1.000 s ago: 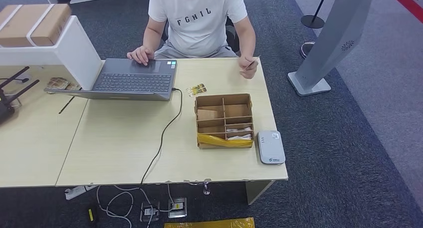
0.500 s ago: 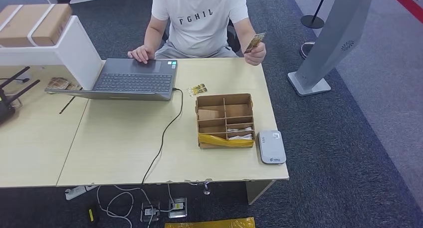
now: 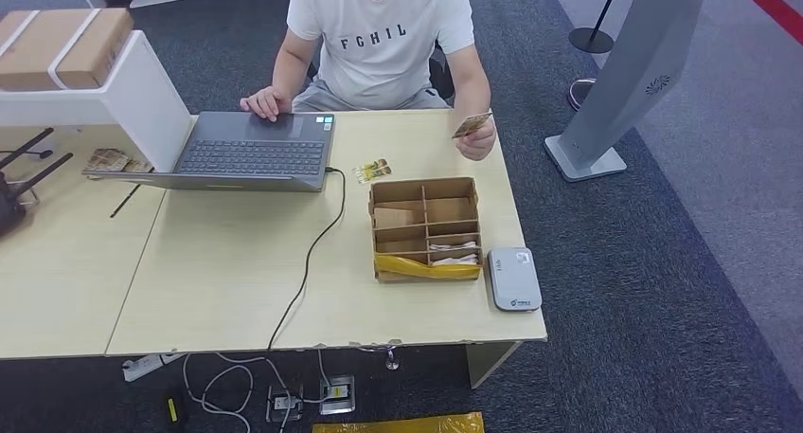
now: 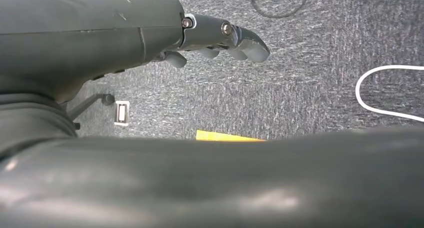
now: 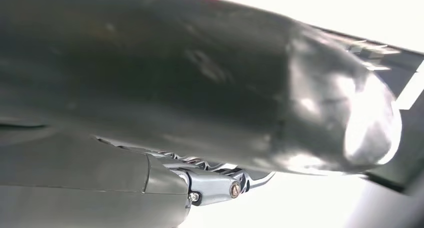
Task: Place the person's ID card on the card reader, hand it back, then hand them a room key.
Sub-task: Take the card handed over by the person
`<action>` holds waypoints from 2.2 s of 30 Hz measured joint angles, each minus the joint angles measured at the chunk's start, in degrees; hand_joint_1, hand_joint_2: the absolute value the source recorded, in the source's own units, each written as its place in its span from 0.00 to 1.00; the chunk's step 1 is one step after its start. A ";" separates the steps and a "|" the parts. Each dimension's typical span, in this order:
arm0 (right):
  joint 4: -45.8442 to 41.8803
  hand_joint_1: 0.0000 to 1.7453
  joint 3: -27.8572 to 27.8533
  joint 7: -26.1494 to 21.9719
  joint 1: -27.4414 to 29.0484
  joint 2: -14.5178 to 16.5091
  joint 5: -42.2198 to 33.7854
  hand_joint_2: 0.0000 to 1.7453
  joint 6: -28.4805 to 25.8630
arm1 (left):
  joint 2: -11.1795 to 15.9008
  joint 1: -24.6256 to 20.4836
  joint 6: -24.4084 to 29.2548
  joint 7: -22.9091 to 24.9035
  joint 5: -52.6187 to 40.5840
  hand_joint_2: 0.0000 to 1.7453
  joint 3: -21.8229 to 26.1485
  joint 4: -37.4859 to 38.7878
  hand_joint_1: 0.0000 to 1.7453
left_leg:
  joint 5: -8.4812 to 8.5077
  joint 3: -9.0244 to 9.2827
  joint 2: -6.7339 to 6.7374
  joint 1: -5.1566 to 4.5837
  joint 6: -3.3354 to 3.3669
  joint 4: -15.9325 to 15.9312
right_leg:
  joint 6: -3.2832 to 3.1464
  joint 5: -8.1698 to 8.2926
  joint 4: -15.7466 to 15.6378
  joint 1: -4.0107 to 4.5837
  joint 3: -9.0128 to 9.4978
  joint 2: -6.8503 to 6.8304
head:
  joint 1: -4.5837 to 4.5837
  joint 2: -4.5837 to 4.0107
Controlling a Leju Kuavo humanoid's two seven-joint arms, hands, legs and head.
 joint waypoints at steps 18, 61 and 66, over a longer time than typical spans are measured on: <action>-37.16 0.00 42.93 31.63 -13.60 -24.24 11.72 1.00 30.69 | 0.37 -0.73 -3.45 -1.85 -3.53 0.00 -0.09 0.00 0.00 | 0.40 -0.44 -0.72 -0.20 0.29 -0.02 | 0.14 0.09 0.17 -0.18 0.02 -0.74 | 0.00 0.00; -47.79 0.00 104.89 34.07 -29.00 -11.71 24.10 1.00 45.44 | 1.21 -0.69 -7.04 -4.60 -8.51 0.00 -3.76 0.00 0.00 | 0.49 -0.55 -0.95 0.00 0.20 0.00 | 0.10 0.06 0.15 0.02 -0.28 -0.95 | 0.03 0.00; -45.68 0.00 106.62 33.14 -28.56 -8.50 25.13 1.00 44.99 | 1.22 -0.68 -7.04 -4.60 -8.37 0.00 -4.00 0.00 0.00 | 0.49 -0.55 -0.95 0.00 0.20 0.00 | 0.10 0.06 0.16 0.02 -0.28 -0.95 | 0.02 0.00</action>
